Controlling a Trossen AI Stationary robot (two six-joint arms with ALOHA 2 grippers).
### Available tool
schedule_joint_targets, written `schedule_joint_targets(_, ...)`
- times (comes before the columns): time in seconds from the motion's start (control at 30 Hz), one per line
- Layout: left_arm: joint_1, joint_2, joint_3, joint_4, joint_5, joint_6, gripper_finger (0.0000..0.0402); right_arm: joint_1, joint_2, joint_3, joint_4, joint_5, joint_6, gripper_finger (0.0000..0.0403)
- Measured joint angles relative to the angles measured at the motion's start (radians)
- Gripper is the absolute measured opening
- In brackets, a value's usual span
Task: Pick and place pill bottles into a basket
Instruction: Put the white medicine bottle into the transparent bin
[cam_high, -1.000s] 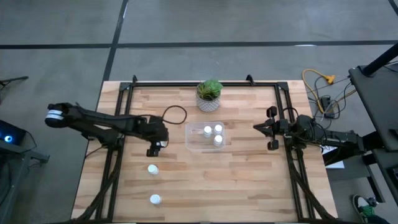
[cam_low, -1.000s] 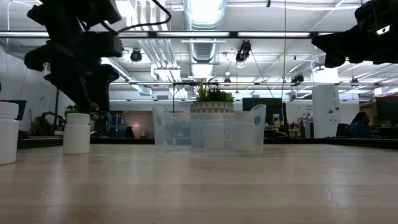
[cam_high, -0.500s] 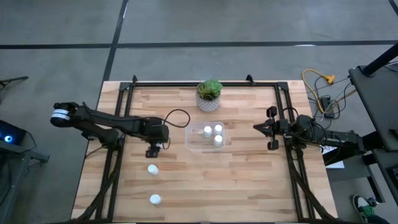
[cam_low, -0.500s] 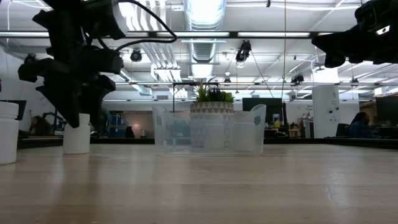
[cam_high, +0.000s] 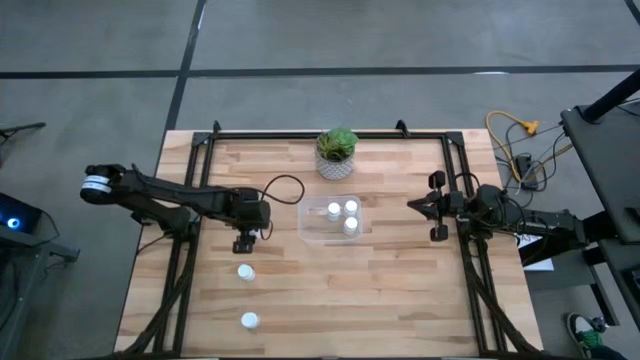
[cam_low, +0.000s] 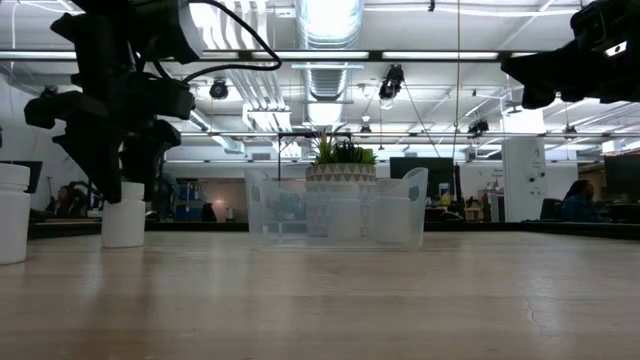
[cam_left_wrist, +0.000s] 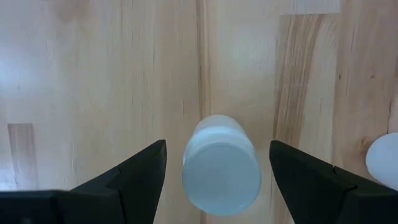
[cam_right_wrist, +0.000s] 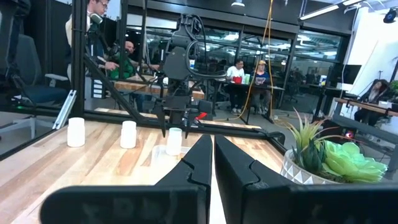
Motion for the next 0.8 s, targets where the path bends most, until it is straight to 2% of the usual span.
schedule_joint_targets(0.17, 0.0, 0.0, 0.0, 0.0, -0.003, -0.008, 0.0244, 0.0, 0.0, 0.0, 0.0, 0.0, 0.0, 0.0009)
schedule_joint_targets(0.37, 0.0, 0.001, 0.0, -0.002, -0.005, -0.022, 0.0145, 0.0, 0.0, 0.0, 0.0, 0.0, 0.0, 0.0009)
schedule_joint_targets(0.57, 0.0, 0.002, 0.021, -0.077, -0.006, -0.015, 0.014, 0.0, 0.0, 0.0, 0.0, 0.0, -0.001, 0.0009)
schedule_joint_targets(0.8, 0.0, 0.003, 0.133, -0.101, 0.007, 0.036, 0.014, 0.0, 0.0, 0.0, 0.0, 0.0, -0.001, 0.0009)
